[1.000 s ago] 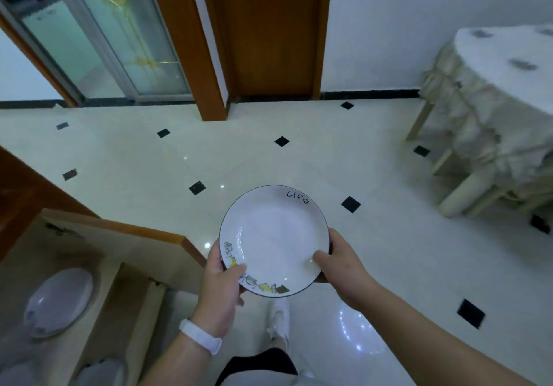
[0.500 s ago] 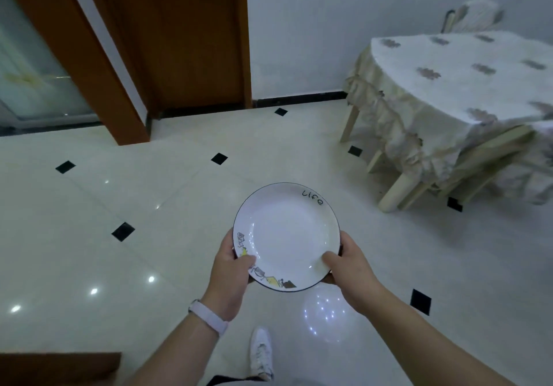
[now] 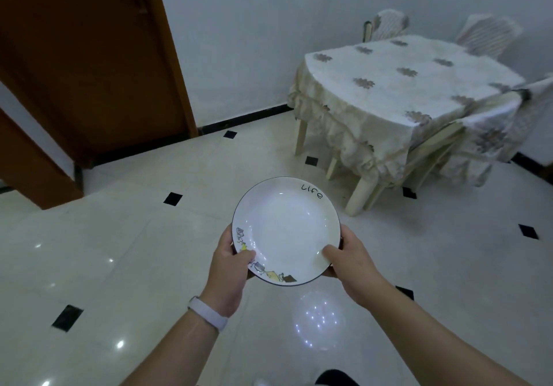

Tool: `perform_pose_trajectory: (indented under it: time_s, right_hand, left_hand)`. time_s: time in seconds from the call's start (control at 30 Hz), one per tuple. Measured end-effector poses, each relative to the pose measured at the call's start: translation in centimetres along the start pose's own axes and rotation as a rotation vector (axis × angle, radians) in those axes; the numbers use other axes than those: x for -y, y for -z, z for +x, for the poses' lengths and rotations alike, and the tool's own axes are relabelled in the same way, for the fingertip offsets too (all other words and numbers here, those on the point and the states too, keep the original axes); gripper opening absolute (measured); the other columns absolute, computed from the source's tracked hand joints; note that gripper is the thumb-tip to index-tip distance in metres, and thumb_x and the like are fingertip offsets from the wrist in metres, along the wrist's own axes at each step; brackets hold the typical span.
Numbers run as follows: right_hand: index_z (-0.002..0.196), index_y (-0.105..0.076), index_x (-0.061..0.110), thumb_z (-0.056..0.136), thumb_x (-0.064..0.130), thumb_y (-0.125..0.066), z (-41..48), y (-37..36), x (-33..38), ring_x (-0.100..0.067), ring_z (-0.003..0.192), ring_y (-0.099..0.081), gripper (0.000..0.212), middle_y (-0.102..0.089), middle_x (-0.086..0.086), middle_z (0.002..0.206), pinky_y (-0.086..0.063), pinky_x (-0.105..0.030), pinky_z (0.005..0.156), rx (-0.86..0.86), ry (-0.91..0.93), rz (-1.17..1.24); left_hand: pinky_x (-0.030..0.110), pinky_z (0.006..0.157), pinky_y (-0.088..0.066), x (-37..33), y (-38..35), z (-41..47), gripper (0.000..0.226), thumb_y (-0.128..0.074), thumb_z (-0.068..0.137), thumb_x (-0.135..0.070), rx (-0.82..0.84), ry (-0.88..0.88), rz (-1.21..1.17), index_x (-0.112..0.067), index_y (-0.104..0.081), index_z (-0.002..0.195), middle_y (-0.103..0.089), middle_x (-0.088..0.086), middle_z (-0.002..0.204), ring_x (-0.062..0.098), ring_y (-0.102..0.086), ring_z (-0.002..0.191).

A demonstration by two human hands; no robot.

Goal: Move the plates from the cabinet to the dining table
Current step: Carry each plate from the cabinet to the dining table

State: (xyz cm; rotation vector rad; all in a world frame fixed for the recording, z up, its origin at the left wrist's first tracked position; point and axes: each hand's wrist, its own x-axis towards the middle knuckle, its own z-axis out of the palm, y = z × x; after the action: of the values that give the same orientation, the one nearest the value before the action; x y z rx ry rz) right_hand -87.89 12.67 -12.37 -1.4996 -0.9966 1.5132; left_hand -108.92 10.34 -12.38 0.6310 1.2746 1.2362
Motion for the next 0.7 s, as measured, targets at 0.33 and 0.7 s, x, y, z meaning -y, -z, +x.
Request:
perform_pose_trajectory:
  time_s: [0.33,0.7]
  right_hand:
    - [0.116,-0.059,0.023,0.085,-0.009,-0.042,8.7,3.3,2.2,-0.026,0.101,-0.067,0.048,-0.068,-0.006,0.112,-0.061,-0.04,0.069,-0.035,-0.009,0.061]
    - [0.114,-0.058,0.026,0.086,-0.007,-0.042,23.5,10.6,9.7,-0.025,0.1,-0.067,0.046,-0.067,-0.004,0.112,-0.061,-0.04,0.07,-0.016,-0.004,0.112]
  left_hand:
    - [0.029,0.057,-0.054,-1.6,-5.4,8.7,0.061,-0.042,0.084,0.02,0.027,0.033,0.042,-0.028,-0.063,0.115,-0.074,-0.002,0.091,0.016,-0.07,0.074]
    - [0.03,0.058,-0.054,-5.9,-17.2,22.0,0.062,-0.043,0.085,0.018,0.036,0.005,0.097,-0.033,-0.064,0.111,-0.074,-0.002,0.096,0.016,-0.071,0.077]
